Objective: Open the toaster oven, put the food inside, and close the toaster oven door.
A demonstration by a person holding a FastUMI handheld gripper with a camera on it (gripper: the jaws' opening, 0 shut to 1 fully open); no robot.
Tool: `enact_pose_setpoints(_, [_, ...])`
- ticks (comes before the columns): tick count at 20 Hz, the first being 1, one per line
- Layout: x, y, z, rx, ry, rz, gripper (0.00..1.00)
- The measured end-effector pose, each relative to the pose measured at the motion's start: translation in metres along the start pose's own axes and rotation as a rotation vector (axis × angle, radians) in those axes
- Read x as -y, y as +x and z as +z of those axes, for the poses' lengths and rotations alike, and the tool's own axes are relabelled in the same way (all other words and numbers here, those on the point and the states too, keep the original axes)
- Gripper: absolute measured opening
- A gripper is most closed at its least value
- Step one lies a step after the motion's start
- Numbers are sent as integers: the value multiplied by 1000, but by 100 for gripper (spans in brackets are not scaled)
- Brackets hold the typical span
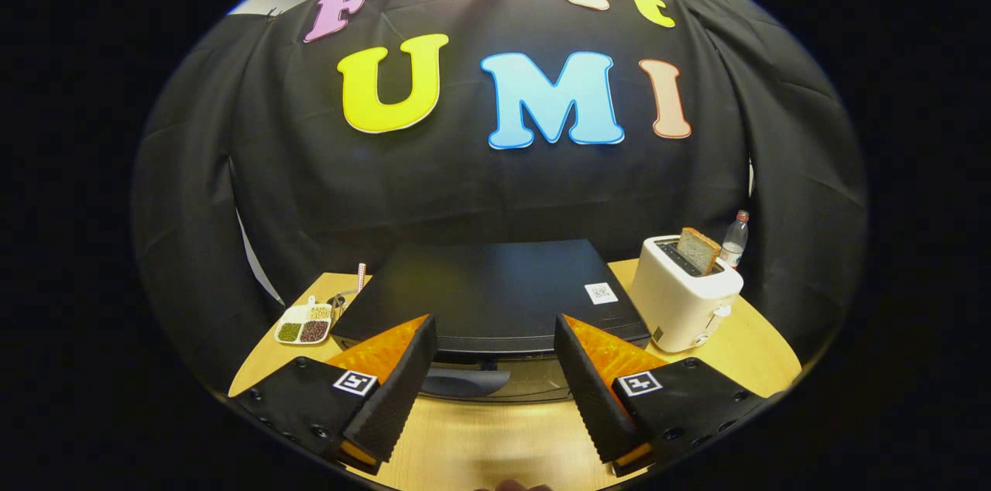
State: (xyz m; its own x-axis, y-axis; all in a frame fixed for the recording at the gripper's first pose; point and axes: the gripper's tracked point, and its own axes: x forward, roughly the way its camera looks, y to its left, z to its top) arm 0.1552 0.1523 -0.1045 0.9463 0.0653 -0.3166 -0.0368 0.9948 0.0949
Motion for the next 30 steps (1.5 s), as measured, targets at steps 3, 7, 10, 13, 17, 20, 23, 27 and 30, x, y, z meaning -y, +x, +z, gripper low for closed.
enact_pose_setpoints(3, [-9, 11, -11, -19, 2, -3, 97])
enact_pose_setpoints(7, [-20, 20, -27, -44, -35, 0, 96])
enact_pose_setpoints(10, [-24, 29, -33, -51, -56, -5, 97])
enact_pose_setpoints(13, [-24, 37, -48, -93, -83, -14, 97])
enact_pose_setpoints(17, [-24, 38, -49, -94, -67, -41, 97])
enact_pose_setpoints(20, [-24, 39, -51, -101, -74, -47, 98])
enact_pose_setpoints(23, [-26, 38, -52, -119, -69, -40, 99])
enact_pose_setpoints(27, [-26, 35, -57, -119, -74, -28, 99])
enact_pose_setpoints(30, [-28, 18, -66, -121, -78, -21, 99])
